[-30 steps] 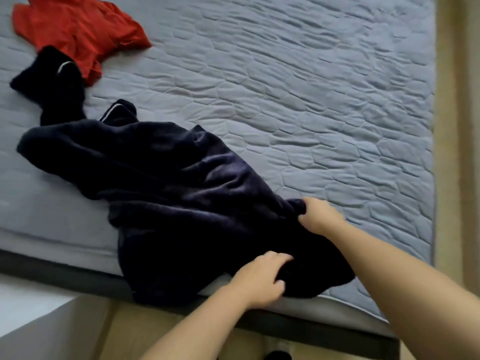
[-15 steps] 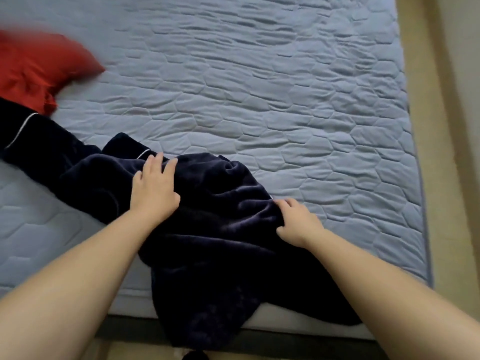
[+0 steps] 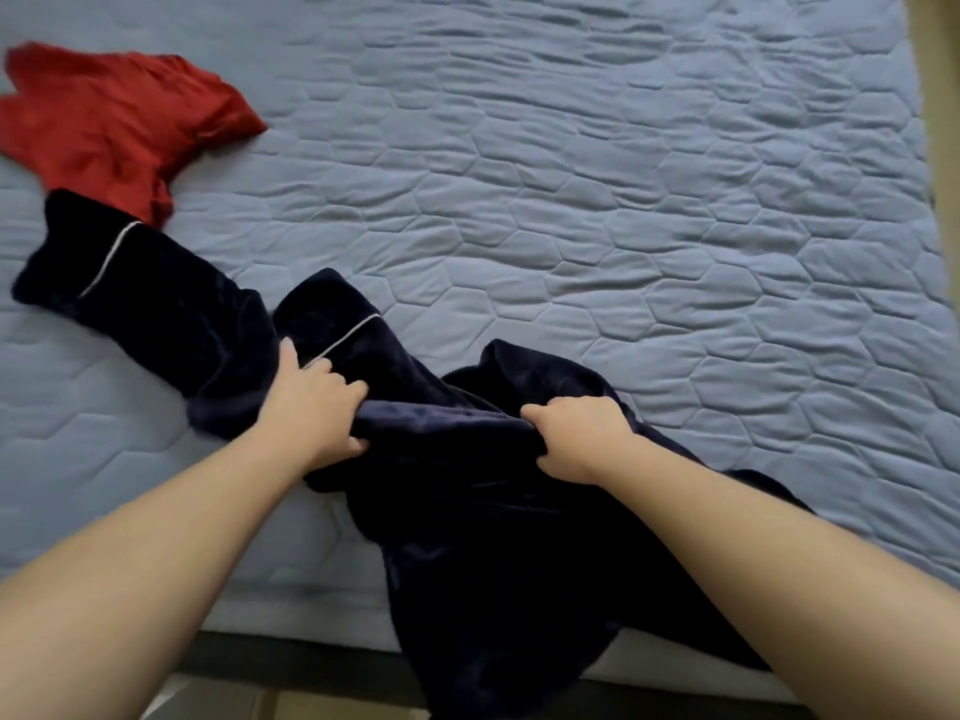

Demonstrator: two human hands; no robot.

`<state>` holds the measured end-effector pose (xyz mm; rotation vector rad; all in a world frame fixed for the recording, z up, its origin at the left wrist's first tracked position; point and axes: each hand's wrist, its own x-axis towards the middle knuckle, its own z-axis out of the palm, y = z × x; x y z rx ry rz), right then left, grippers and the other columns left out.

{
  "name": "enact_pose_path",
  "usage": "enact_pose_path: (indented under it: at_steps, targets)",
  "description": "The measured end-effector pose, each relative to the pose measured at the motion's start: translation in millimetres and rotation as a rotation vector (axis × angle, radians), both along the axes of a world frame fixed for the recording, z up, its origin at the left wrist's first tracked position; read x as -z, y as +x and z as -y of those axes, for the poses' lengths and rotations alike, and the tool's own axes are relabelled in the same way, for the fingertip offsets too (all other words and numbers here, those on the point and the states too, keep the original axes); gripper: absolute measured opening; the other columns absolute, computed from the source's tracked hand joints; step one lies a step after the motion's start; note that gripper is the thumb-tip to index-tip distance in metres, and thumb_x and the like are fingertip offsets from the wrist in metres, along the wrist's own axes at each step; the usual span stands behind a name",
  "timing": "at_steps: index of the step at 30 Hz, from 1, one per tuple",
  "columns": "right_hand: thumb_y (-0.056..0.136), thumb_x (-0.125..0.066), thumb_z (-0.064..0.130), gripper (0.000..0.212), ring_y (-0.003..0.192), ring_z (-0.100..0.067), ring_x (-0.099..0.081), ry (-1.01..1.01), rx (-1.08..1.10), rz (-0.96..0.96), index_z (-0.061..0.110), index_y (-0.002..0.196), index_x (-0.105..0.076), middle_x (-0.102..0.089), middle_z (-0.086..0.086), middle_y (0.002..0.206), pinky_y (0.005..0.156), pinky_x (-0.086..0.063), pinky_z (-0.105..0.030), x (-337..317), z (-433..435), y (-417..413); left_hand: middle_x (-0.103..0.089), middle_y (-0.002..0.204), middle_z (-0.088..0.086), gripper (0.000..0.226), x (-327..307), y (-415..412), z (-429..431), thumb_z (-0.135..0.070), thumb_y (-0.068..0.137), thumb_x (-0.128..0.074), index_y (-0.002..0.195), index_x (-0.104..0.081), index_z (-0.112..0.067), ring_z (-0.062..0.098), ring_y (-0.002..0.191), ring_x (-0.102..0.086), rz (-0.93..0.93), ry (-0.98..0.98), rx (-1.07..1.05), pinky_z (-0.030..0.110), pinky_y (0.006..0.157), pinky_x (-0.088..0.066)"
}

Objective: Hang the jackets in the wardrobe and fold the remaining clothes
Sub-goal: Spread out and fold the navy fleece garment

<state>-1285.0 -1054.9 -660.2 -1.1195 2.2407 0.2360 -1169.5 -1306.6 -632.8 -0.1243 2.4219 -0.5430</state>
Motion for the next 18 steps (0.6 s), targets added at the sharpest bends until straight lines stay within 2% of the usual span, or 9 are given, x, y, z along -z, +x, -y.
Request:
enact_pose_path:
  at_steps: [1,3,5,7,11,13,15,18]
  targets:
    - [0.083,-0.054,0.032,0.029,0.099,-0.026,-0.059,0.004,-0.014,-0.041,0.024,0.110,-0.047,-0.057,-0.001,0.108,0.065,-0.034,-0.032,-10,-1,-3,-0.063,0.110,-0.008,0.039,-13,-1,9,-0.058,0.082,-0.045,0.108,-0.058,-0.031,0.017,0.111,-0.051,0.030,-0.052,0.044,0.051,0.102,-0.024]
    - [0.082,-0.056,0.036,0.033,0.101,-0.026,-0.059,0.017,-0.022,-0.101,0.024,0.111,-0.046,-0.056,-0.001,0.111,0.067,-0.035,-0.031,-36,-7,-14,-0.065,0.106,-0.007,0.027,-45,-3,19,-0.049,0.086,-0.046,0.100,-0.060,-0.031,0.017,0.104,-0.058,0.040,-0.022,0.036,0.039,0.092,-0.035]
    - [0.080,-0.058,0.042,0.039,0.106,-0.025,-0.057,0.016,-0.038,-0.120,0.024,0.112,-0.048,-0.055,-0.001,0.113,0.070,-0.036,-0.032,-72,-16,-29,-0.066,0.105,-0.003,0.024,-80,-4,19,-0.046,0.087,-0.048,0.100,-0.058,-0.029,0.020,0.098,-0.063,-0.047,0.087,-0.063,0.031,0.076,-0.043]
    - [0.078,-0.061,0.050,0.045,0.112,-0.024,-0.052,-0.018,-0.090,-0.124,0.025,0.113,-0.050,-0.051,-0.001,0.115,0.078,-0.037,-0.035,-121,-23,-46,-0.066,0.103,-0.003,0.031,-124,-6,13,-0.055,0.085,-0.050,0.099,-0.057,-0.027,0.020,0.096,-0.064,-0.174,0.123,-0.069,0.030,0.069,-0.044]
    - [0.076,-0.064,0.055,0.045,0.111,-0.023,-0.044,-0.143,-0.136,-0.118,0.021,0.103,-0.053,-0.043,-0.002,0.114,0.078,-0.041,-0.034,-257,-38,-71,-0.067,0.102,-0.004,0.059,-247,-9,-7,-0.082,0.075,-0.037,0.084,-0.052,-0.026,0.020,0.096,-0.064,-0.338,0.137,-0.049,0.030,0.064,-0.038]
    - [0.078,-0.069,0.045,0.033,0.102,-0.023,-0.046,-0.291,-0.107,-0.070,0.018,0.087,-0.052,-0.042,-0.001,0.102,0.079,-0.041,-0.034,-337,-49,-75,-0.067,0.107,-0.001,0.057,-317,-5,-18,-0.077,0.082,-0.032,0.087,-0.054,-0.025,0.023,0.100,-0.063,-0.423,0.121,-0.051,0.032,0.068,-0.041]
    - [0.078,-0.073,0.032,0.028,0.091,-0.020,-0.048,-0.460,-0.103,-0.053,0.012,0.072,-0.055,-0.045,0.001,0.092,0.075,-0.037,-0.030,-417,-65,-74,-0.065,0.113,-0.002,0.049,-390,3,-33,-0.065,0.090,-0.036,0.099,-0.060,-0.023,0.023,0.104,-0.062,-0.535,0.114,-0.054,0.032,0.074,-0.045]
    - [0.082,-0.069,0.034,0.026,0.082,-0.014,-0.051,-0.433,-0.173,-0.128,0.009,0.076,-0.064,-0.055,0.003,0.093,0.073,-0.040,-0.031,-537,-90,-59,-0.065,0.110,-0.003,0.037,-507,15,-58,-0.056,0.092,-0.042,0.099,-0.059,-0.024,0.024,0.102,-0.061,-0.701,0.107,-0.065,0.030,0.067,-0.039]
